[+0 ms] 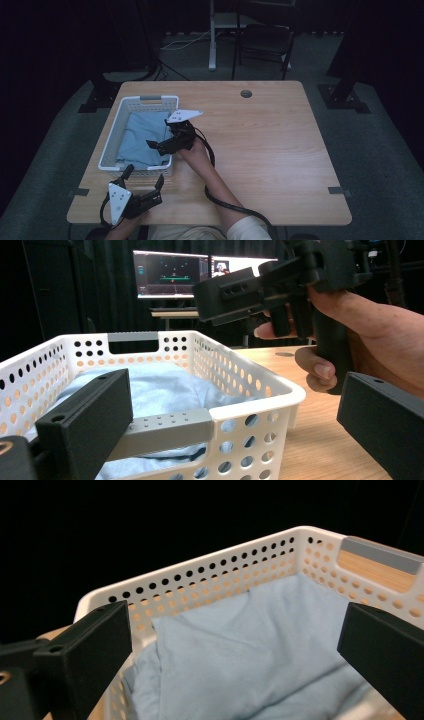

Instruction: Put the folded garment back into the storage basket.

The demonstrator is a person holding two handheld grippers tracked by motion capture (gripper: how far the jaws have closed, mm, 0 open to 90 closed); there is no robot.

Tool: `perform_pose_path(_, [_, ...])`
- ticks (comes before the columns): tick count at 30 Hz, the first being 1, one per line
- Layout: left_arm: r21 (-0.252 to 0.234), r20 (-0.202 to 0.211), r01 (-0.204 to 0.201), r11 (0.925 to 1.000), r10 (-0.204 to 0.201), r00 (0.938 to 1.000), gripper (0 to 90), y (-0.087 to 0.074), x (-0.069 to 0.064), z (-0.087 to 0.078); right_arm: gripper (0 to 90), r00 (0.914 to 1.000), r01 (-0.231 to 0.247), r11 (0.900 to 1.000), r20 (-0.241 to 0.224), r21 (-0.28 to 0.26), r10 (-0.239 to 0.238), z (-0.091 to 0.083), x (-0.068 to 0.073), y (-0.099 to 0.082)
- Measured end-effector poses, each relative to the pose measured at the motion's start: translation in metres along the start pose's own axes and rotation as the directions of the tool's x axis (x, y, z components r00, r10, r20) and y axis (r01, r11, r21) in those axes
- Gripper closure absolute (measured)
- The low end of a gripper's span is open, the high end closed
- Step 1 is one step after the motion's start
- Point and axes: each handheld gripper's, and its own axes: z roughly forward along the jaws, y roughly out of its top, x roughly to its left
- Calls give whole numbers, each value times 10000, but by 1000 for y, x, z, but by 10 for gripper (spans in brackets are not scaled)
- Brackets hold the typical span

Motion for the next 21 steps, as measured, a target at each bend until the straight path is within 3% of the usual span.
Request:
perform_pose_path(12, [8,-2,-2,10000,2,10000,27,0,0,0,8,9995,145,9998,284,-149,-141,-15,-3,-7])
perform_pose_path(14, [6,-2,-1,10000,1,10000,27,0,0,0,8,9998,128,9996,155,-251,-124,-19,-3,-8])
perform_pose_path(21, [10,-2,-1,10000,1,10000,27,0,0,0,8,9975,133,9998,695,-127,-124,-34,-3,-10])
